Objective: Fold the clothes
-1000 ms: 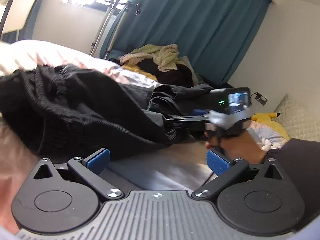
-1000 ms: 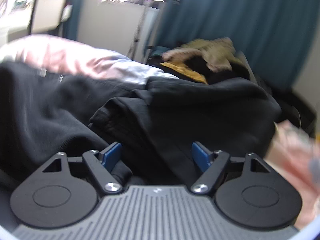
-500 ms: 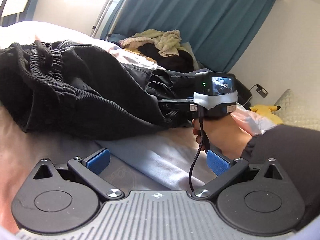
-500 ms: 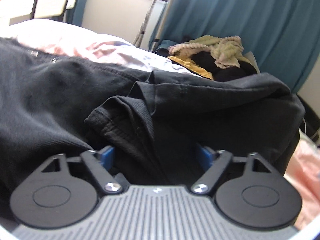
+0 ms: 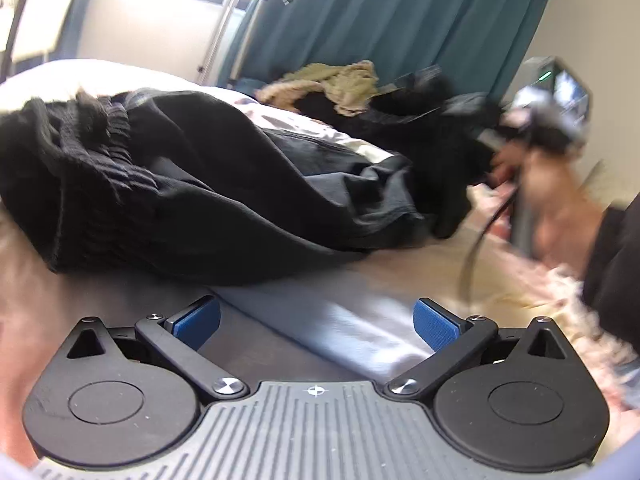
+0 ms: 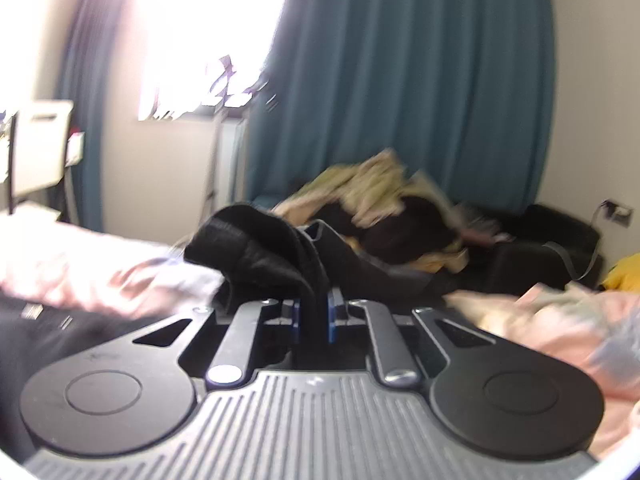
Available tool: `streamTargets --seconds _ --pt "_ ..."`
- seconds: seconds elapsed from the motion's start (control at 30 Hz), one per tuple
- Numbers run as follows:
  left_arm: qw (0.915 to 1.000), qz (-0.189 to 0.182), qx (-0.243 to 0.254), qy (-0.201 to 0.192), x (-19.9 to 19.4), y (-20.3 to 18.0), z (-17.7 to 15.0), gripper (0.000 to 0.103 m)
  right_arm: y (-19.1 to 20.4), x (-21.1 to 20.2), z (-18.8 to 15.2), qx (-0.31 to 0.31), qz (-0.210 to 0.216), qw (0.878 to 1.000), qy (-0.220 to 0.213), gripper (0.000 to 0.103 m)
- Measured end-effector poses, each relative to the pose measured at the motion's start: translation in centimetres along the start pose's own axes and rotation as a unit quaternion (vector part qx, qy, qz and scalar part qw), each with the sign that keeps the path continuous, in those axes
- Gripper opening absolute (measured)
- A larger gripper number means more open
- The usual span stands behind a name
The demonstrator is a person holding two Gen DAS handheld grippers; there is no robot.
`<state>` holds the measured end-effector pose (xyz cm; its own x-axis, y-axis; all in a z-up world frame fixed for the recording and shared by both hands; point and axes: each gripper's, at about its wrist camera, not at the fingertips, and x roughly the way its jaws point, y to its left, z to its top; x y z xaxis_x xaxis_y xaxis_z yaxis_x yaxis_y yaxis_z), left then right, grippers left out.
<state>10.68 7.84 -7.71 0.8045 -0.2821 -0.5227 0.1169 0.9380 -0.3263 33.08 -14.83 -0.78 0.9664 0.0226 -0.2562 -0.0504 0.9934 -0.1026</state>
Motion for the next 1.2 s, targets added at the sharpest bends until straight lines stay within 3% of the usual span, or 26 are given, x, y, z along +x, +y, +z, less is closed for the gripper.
streamTargets --seconds 0.2,0.3,0.4,0.5,0.67,0.77,0.93,0.97,1.0,1.13,1.17,1.2 --pt "0.9997 0.021 0.010 0.003 1.0 -0.5 -0.4 0.103 -9.6 1.5 3.0 0.057 -0.096 0.993 -0.029 0.012" --pt "0.9988 0.041 0.025 -0.010 1.5 -1.2 0.0 0.103 -15.4 3.2 3.3 0.067 -0.157 0.985 -0.022 0.012" --pt "0.9957 0.070 0.042 -0.044 1.7 -1.8 0.6 0.103 -20.1 5.3 1.6 0.060 -0.204 0.977 0.002 0.012" --pt "0.9953 0.084 0.028 -0.040 3.1 -1.7 0.7 0.103 -24.0 7.3 -1.7 0.063 -0.234 0.970 0.025 0.012" --pt "0.9927 0.110 0.041 -0.027 5.6 -2.1 0.6 0.103 -28.7 8.1 -11.7 0.130 -0.227 0.961 0.085 0.012" --pt "0.9908 0.120 0.059 -0.022 6.5 -2.5 0.6 0.103 -29.8 8.0 -15.1 0.147 -0.209 0.963 0.090 0.013" --pt "0.9907 0.120 0.060 -0.021 6.8 -2.3 0.8 0.103 -29.8 7.7 -14.4 0.136 -0.204 0.964 0.099 0.019" --pt "0.9908 0.119 0.060 -0.021 6.4 -2.3 0.7 0.103 -29.8 7.5 -14.1 0.133 -0.203 0.965 0.102 0.023" --pt "0.9908 0.119 0.061 -0.021 6.0 -2.3 0.6 0.103 -29.9 7.2 -13.7 0.133 -0.201 0.965 0.105 0.035" --pt "0.9911 0.121 0.048 -0.030 5.1 -2.2 0.9 0.103 -28.7 4.1 -11.1 0.132 -0.194 0.965 0.119 0.052" --pt "0.9913 0.120 0.041 -0.035 4.7 -2.0 1.1 0.103 -28.5 2.9 -10.6 0.150 -0.183 0.965 0.113 0.062" --pt "0.9916 0.119 0.034 -0.037 4.4 -1.9 1.3 0.103 -28.3 1.7 -10.0 0.168 -0.171 0.965 0.107 0.066"
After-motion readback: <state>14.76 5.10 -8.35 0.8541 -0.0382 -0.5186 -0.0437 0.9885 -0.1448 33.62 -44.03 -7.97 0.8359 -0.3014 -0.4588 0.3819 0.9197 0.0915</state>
